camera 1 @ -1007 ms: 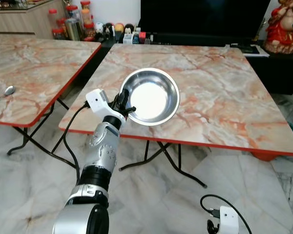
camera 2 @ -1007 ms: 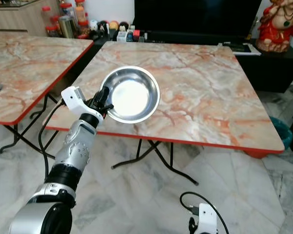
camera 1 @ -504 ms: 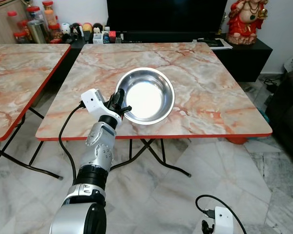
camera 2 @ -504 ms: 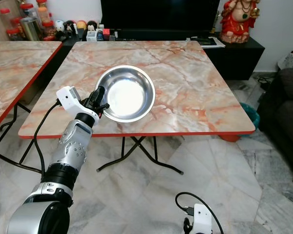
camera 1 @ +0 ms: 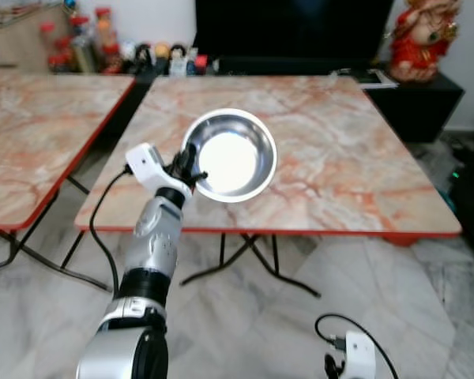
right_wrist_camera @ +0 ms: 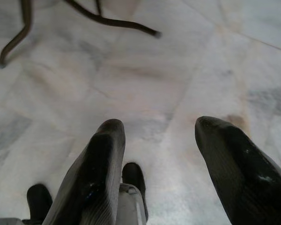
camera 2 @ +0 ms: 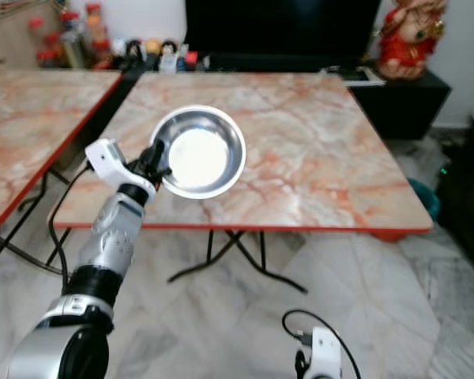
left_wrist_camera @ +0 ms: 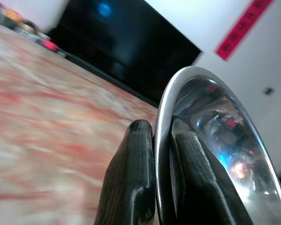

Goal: Setting the table

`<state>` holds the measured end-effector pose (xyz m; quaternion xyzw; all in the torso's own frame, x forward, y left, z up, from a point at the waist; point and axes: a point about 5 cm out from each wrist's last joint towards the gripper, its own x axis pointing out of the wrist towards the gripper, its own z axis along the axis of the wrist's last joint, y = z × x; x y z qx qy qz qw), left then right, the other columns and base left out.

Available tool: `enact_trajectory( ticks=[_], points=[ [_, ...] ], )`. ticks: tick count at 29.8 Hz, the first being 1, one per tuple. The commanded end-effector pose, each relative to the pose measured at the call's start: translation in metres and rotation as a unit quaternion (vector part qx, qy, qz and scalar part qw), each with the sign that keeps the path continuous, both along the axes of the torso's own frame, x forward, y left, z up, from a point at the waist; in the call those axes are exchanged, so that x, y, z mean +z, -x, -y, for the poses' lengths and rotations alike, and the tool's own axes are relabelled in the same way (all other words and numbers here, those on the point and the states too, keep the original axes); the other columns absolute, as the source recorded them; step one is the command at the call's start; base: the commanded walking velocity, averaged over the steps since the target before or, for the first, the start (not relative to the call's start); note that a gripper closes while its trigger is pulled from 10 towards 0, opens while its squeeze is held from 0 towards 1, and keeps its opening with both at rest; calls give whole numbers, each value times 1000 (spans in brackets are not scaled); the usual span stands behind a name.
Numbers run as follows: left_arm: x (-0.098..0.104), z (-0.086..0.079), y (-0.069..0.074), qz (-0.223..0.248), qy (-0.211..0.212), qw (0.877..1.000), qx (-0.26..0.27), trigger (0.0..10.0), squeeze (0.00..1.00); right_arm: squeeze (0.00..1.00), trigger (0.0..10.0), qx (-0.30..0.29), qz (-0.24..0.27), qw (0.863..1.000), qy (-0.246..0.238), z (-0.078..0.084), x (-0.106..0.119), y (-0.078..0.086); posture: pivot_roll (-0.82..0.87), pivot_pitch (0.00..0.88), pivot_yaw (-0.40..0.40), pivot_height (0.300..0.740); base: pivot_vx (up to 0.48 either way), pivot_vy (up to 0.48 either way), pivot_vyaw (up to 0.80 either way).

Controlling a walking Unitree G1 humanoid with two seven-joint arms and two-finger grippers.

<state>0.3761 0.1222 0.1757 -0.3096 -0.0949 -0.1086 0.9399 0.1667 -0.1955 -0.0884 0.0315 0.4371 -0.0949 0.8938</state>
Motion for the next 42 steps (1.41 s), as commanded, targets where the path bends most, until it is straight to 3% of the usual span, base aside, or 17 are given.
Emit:
enact_trajectory(
  ticks=[1, 20, 42],
  points=[
    [5, 0, -1, 8, -9, 1000, -5, 10000, 0, 0, 10000, 0, 8, 1000, 1, 0, 2, -5, -14, 0, -13, 736, 326, 0, 0],
    [5, 2, -1, 10, -12, 1000, -10, 10000, 0, 0, 10000, 4, 7, 1000, 4, 0, 2, -5, -15, 0, -13, 736, 326, 0, 0],
    [-1, 9, 1, -4, -27, 999, -20, 10000, 0, 0, 10000, 9, 6, 1000, 5, -1, 2, -5, -14, 0, -13, 736, 0, 0, 0]
  ],
)
